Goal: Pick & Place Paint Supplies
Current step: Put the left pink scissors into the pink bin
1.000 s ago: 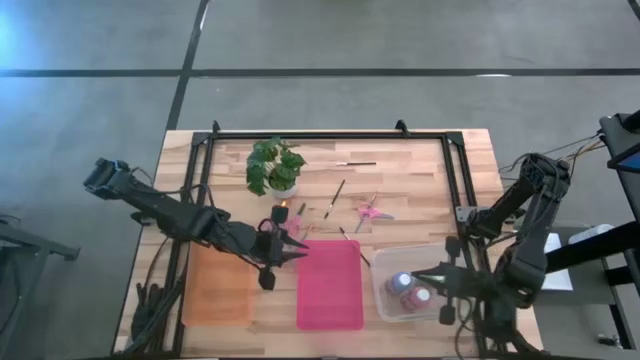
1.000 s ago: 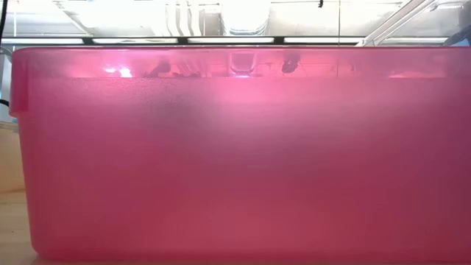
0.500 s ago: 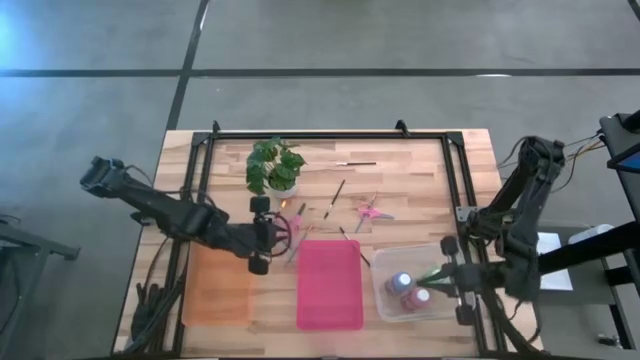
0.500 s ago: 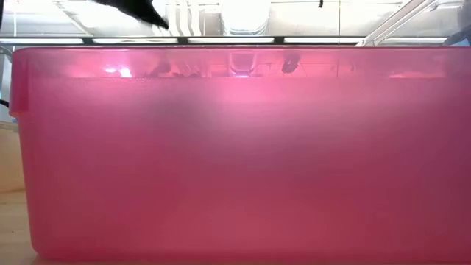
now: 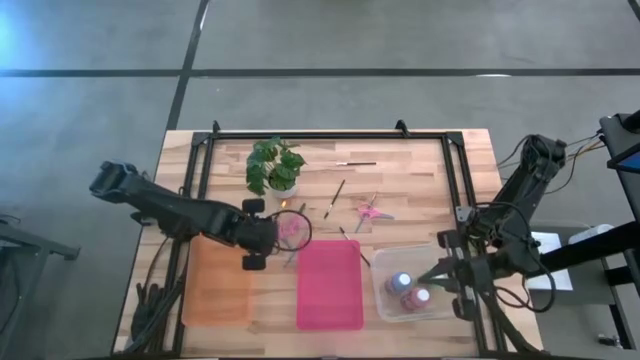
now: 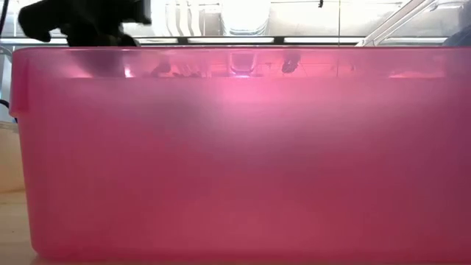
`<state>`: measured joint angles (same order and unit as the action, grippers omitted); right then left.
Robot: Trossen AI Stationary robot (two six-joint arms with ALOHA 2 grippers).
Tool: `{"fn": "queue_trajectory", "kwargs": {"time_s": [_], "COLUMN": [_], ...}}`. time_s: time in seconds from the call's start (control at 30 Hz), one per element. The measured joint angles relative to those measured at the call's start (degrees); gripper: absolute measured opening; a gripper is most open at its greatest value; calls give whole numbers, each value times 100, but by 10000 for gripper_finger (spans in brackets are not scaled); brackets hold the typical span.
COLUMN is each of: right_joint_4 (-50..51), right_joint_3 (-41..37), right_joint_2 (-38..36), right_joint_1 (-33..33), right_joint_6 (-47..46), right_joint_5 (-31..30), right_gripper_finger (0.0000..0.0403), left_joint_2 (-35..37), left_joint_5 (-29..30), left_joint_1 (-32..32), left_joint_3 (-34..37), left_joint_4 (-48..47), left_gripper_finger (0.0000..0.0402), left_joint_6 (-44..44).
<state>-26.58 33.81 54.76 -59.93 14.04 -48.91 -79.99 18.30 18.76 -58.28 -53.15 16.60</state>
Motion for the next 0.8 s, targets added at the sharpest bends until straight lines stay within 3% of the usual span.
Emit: {"fn": "queue_trajectory", "kwargs": {"time_s": [0.2,0.33,0.53,0.6,0.8], "right_joint_4": [-929,-2591,-5167,-5476,-5470], "right_joint_3": [39,39,39,39,36], "right_joint_2": [459,1013,1579,1620,1573], "right_joint_1": [6,44,45,35,-38], "right_joint_6": [471,1173,3193,3544,3469], "right_joint_5": [46,-368,-808,-861,-954], "right_gripper_finger": [8,8,9,9,9], "left_joint_2": [-309,-257,-177,-177,-172], "left_joint_5": [44,505,784,785,787], "left_joint_1": [83,85,90,98,107], "left_joint_3": [-243,-374,-616,-707,-855], "left_joint_4": [22,90,103,102,230], "left_gripper_finger": [75,75,75,75,75], "left_joint_6": [57,125,73,48,-103]}}
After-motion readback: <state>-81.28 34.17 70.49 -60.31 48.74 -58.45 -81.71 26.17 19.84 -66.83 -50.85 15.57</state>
